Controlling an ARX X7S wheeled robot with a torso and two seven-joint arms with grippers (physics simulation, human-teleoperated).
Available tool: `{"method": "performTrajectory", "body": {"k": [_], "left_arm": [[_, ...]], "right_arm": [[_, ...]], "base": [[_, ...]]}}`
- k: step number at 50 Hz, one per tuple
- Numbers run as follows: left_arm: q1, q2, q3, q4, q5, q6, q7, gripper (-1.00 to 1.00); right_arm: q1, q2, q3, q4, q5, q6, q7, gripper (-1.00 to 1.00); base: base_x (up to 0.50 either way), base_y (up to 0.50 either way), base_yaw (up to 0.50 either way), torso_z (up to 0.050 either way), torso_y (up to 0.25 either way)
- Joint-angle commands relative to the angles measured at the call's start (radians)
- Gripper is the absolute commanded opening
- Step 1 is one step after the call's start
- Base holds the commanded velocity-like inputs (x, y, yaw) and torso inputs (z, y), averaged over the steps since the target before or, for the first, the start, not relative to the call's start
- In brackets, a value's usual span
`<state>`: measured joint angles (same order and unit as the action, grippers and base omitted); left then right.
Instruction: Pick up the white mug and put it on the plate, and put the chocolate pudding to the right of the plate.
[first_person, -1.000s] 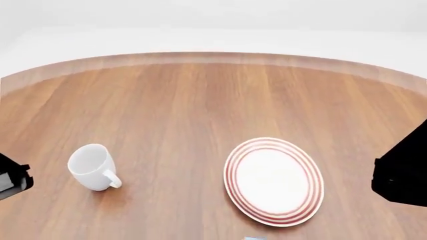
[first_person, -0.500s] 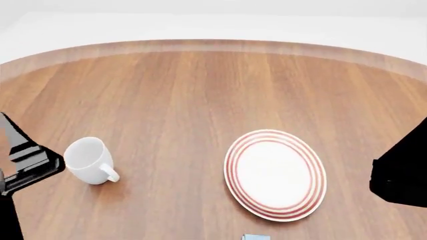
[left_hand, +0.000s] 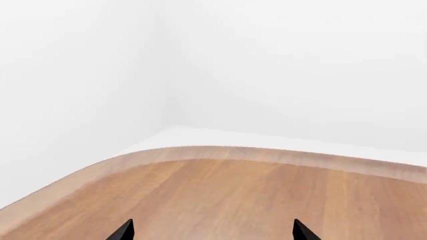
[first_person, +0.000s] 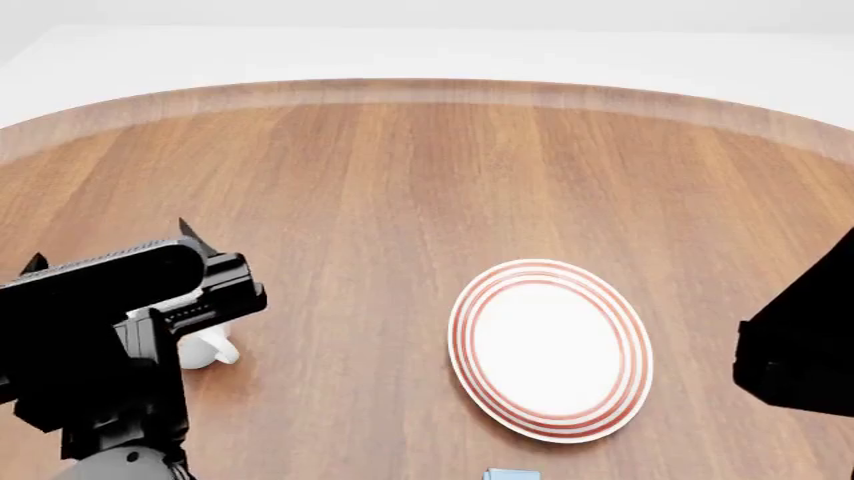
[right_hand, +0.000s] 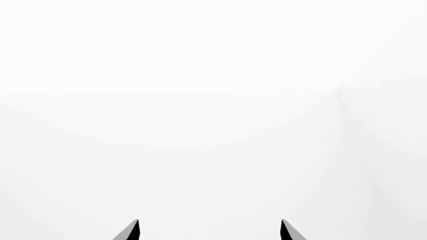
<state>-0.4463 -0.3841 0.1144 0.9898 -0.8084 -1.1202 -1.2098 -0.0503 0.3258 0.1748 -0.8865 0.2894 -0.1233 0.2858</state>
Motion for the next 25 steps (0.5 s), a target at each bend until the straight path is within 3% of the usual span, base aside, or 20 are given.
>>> {"method": "performTrajectory", "body": {"k": [1, 8, 25], "left_arm": [[-0.14, 0.1, 0.034, -0.07, -0.082, -0.109, -0.124, 1.0], [-0.189, 0.205, -0.03, -0.159, -0.111, -0.114, -0.187, 1.0], [-0.283, 0.302, -0.059, -0.381, -0.027, -0.043, -0.237, 1.0]], "right_arm": [[-0.006, -0.016, 0.014, -0.005, -0.018, -0.001, -0.022, 1.0], [-0.005, -0.011, 0.008, -0.012, -0.016, 0.003, -0.018, 1.0], [-0.001, -0.001, -0.003, -0.022, -0.009, 0.011, -0.009, 1.0]], "base": [[0.0, 0.0, 0.0, 0.0, 0.0], [0.0, 0.0, 0.0, 0.0, 0.0], [0.0, 0.0, 0.0, 0.0, 0.0]]}}
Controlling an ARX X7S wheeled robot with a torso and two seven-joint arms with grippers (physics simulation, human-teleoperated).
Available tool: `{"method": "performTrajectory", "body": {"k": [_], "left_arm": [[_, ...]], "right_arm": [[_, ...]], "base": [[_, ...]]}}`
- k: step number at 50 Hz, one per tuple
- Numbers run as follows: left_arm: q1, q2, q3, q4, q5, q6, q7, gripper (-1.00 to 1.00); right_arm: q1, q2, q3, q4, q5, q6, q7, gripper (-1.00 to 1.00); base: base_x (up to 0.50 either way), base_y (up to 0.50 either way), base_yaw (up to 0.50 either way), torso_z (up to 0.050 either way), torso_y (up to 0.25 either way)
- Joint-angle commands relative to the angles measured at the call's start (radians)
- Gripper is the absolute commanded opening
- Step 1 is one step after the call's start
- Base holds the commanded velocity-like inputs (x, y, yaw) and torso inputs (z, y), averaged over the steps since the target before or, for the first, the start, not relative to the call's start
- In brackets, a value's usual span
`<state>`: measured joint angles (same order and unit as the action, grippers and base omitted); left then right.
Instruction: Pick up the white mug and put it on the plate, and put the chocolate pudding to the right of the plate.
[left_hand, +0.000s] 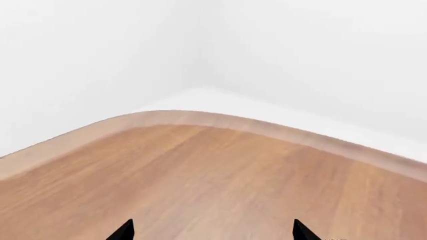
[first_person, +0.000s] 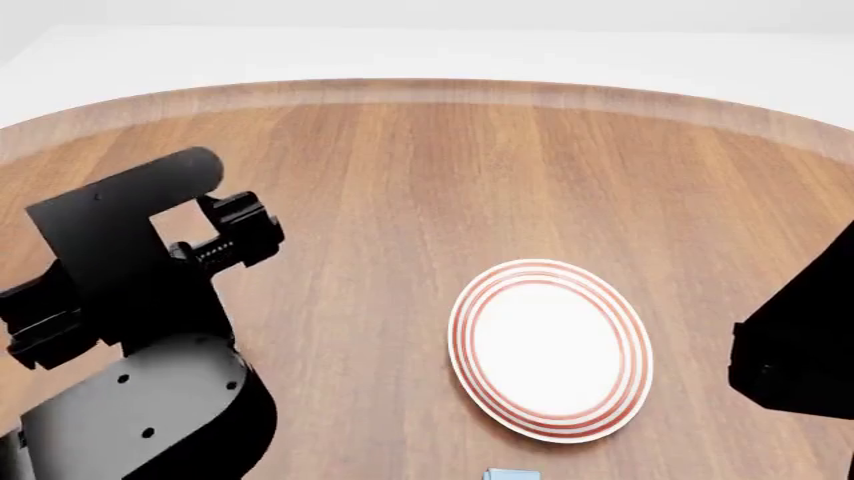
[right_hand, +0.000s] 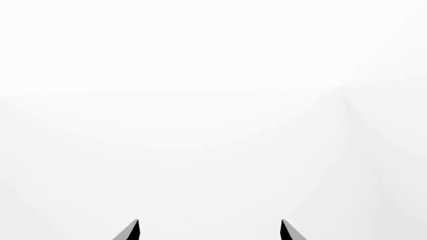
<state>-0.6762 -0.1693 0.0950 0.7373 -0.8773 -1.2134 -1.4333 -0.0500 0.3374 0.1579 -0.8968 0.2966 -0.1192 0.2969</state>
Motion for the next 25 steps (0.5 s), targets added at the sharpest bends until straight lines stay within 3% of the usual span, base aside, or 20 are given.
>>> {"method": "performTrajectory", "body": {"k": [1, 25], "left_arm": [[-0.055, 0.099, -0.054, -0.142, 0.037, 0.054, -0.021, 1.0], [-0.156, 0.143, -0.052, -0.457, 0.124, 0.219, -0.035, 1.0]], "right_arm": [[-0.001, -0.012, 0.013, -0.011, -0.016, 0.007, -0.02, 1.0], [-0.003, -0.005, -0.006, -0.004, -0.012, -0.001, -0.016, 1.0]], "base": [[0.0, 0.0, 0.0, 0.0, 0.0], [0.0, 0.0, 0.0, 0.0, 0.0]]}}
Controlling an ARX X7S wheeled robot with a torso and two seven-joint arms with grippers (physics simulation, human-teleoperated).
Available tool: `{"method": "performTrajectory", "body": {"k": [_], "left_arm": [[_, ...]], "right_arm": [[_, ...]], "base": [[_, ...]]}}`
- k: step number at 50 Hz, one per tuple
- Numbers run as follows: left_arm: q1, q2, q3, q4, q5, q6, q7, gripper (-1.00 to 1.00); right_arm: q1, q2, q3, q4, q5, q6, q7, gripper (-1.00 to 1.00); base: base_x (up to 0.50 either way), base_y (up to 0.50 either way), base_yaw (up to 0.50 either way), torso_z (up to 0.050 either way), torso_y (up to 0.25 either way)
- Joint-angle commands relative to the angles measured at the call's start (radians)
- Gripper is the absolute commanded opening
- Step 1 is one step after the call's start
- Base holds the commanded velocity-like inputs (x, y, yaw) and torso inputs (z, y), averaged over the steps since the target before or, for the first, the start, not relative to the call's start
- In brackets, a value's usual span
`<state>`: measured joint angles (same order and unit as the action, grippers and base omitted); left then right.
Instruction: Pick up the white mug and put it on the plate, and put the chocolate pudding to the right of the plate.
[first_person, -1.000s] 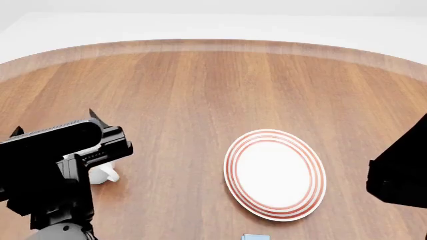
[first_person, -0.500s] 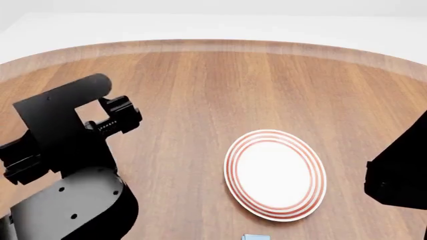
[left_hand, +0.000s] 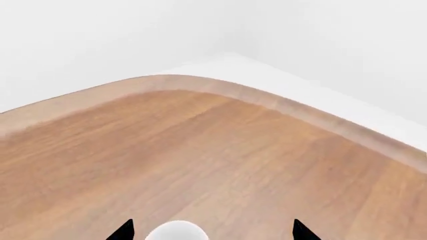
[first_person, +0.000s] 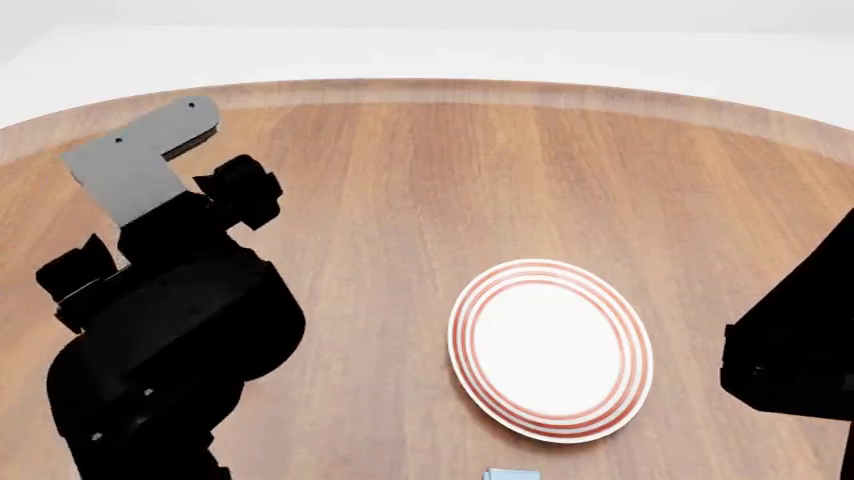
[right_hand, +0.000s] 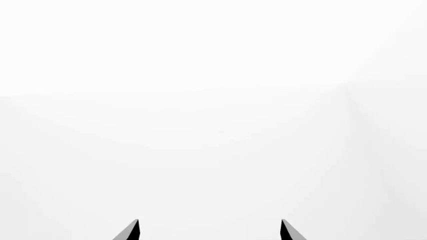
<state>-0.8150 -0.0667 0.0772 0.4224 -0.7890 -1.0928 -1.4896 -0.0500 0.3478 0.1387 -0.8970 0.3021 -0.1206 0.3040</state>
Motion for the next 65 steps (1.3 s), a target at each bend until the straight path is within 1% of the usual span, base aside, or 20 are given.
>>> {"method": "performTrajectory", "body": {"k": [1, 9, 12, 14, 19, 20, 22, 26, 32, 52, 58, 59, 60, 65], "left_arm": [[-0.017, 0.04, -0.032, -0.147, 0.037, 0.104, 0.018, 1.0], [-0.027, 0.052, -0.019, -0.226, 0.027, 0.164, 0.006, 1.0], [-0.017, 0.051, -0.017, -0.238, 0.017, 0.191, -0.014, 1.0], [-0.008, 0.046, -0.011, -0.239, 0.04, 0.202, -0.046, 1.0], [-0.003, 0.043, -0.008, -0.251, 0.037, 0.226, -0.044, 1.0], [0.015, 0.057, -0.009, -0.314, 0.035, 0.265, -0.028, 1.0], [0.019, 0.052, 0.001, -0.332, 0.033, 0.284, -0.029, 1.0], [0.021, 0.039, 0.005, -0.383, 0.027, 0.275, -0.04, 1.0], [0.035, 0.03, 0.01, -0.431, 0.05, 0.308, -0.031, 1.0], [0.07, 0.038, 0.028, -0.61, 0.048, 0.441, 0.021, 1.0], [0.065, 0.032, 0.047, -0.655, 0.036, 0.469, 0.064, 1.0], [0.064, 0.032, 0.045, -0.673, 0.013, 0.469, 0.101, 1.0], [0.061, 0.028, 0.053, -0.68, 0.01, 0.461, 0.108, 1.0], [0.066, 0.027, 0.065, -0.723, 0.021, 0.486, 0.11, 1.0]], "right_arm": [[-0.003, -0.015, 0.013, -0.003, -0.017, 0.0, -0.023, 1.0], [-0.007, -0.012, 0.011, -0.003, 0.001, -0.005, -0.021, 1.0], [-0.008, -0.01, 0.013, -0.004, 0.003, -0.006, -0.02, 1.0], [-0.009, -0.008, 0.014, -0.004, 0.006, -0.005, -0.018, 1.0], [-0.009, -0.006, 0.013, -0.004, 0.006, -0.006, -0.016, 1.0], [-0.011, -0.007, 0.008, -0.004, 0.004, -0.007, -0.017, 1.0], [-0.011, -0.006, 0.009, -0.004, 0.004, -0.007, -0.016, 1.0], [-0.011, -0.005, 0.007, 0.0, 0.004, -0.009, -0.015, 1.0], [-0.01, -0.004, 0.002, 0.003, 0.002, -0.013, -0.014, 1.0], [-0.009, 0.004, -0.004, 0.003, 0.008, -0.013, -0.005, 1.0], [-0.009, 0.005, -0.009, 0.007, 0.007, -0.015, -0.004, 1.0], [-0.009, 0.006, -0.009, 0.008, 0.007, -0.015, -0.004, 1.0], [-0.009, 0.006, -0.009, 0.009, 0.006, -0.016, -0.004, 1.0], [-0.01, 0.007, -0.012, 0.01, 0.004, -0.017, -0.003, 1.0]], "base": [[0.0, 0.0, 0.0, 0.0, 0.0], [0.0, 0.0, 0.0, 0.0, 0.0], [0.0, 0.0, 0.0, 0.0, 0.0], [0.0, 0.0, 0.0, 0.0, 0.0], [0.0, 0.0, 0.0, 0.0, 0.0], [0.0, 0.0, 0.0, 0.0, 0.0], [0.0, 0.0, 0.0, 0.0, 0.0], [0.0, 0.0, 0.0, 0.0, 0.0], [0.0, 0.0, 0.0, 0.0, 0.0], [0.0, 0.0, 0.0, 0.0, 0.0], [0.0, 0.0, 0.0, 0.0, 0.0], [0.0, 0.0, 0.0, 0.0, 0.0], [0.0, 0.0, 0.0, 0.0, 0.0], [0.0, 0.0, 0.0, 0.0, 0.0]]}}
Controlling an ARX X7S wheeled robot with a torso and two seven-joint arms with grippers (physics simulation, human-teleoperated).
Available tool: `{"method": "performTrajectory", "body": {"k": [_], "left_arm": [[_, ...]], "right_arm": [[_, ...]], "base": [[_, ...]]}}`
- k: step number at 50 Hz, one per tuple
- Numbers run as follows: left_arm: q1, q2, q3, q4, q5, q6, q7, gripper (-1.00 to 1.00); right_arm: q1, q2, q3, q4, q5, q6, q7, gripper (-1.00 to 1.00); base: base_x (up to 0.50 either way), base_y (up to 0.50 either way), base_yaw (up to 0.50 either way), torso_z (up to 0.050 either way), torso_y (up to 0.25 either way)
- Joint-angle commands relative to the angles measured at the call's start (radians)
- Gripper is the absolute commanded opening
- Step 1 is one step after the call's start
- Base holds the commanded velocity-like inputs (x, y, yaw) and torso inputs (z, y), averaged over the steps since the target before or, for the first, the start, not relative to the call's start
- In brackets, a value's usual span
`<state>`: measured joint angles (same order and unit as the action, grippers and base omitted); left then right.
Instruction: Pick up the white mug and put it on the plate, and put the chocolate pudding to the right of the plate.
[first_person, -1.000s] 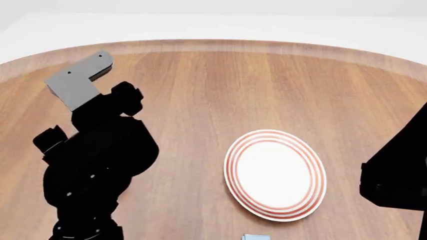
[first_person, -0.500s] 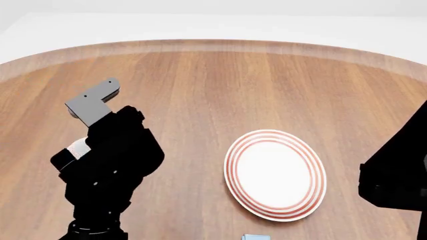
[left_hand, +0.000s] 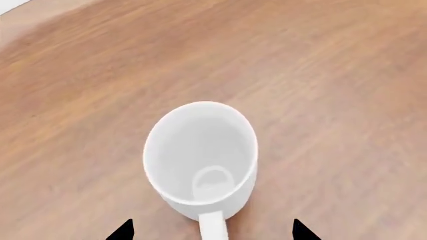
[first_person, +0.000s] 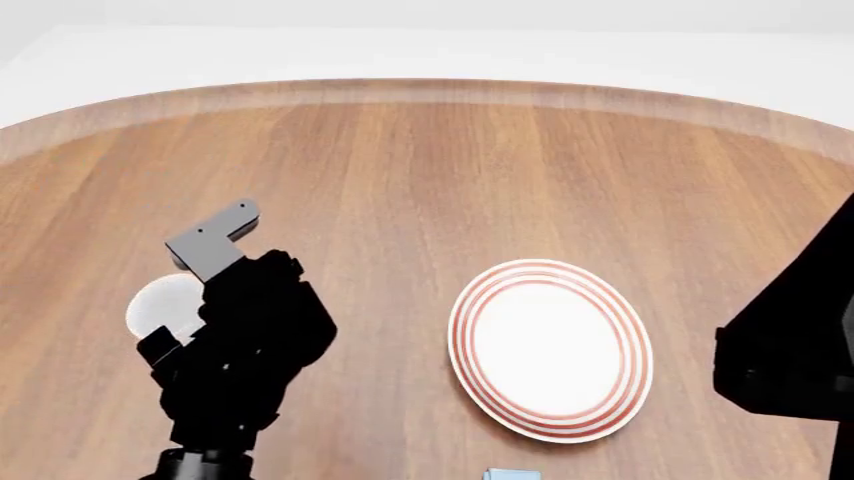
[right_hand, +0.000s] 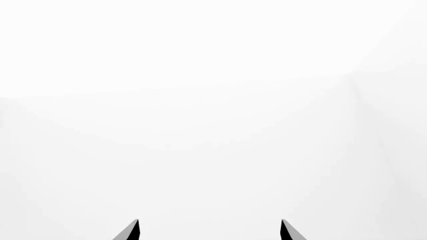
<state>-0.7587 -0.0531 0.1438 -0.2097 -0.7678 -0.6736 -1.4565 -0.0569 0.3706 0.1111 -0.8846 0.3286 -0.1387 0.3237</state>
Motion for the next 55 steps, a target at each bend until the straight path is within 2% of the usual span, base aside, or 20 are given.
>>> {"method": "performTrajectory", "body": {"k": [1, 17, 55], "left_arm": [[0.011, 0.013, 0.0, -0.098, -0.001, 0.071, 0.078, 1.0], [0.024, 0.004, 0.013, -0.146, -0.011, 0.129, 0.092, 1.0], [0.007, -0.011, 0.057, -0.342, -0.037, 0.228, 0.213, 1.0]], "right_arm": [[-0.003, -0.016, 0.015, -0.002, -0.023, 0.001, -0.022, 1.0], [-0.008, -0.012, 0.007, 0.006, -0.026, -0.008, -0.02, 1.0], [-0.009, 0.003, -0.007, 0.01, -0.025, -0.009, -0.009, 1.0]], "base": [[0.0, 0.0, 0.0, 0.0, 0.0], [0.0, 0.0, 0.0, 0.0, 0.0], [0.0, 0.0, 0.0, 0.0, 0.0]]}}
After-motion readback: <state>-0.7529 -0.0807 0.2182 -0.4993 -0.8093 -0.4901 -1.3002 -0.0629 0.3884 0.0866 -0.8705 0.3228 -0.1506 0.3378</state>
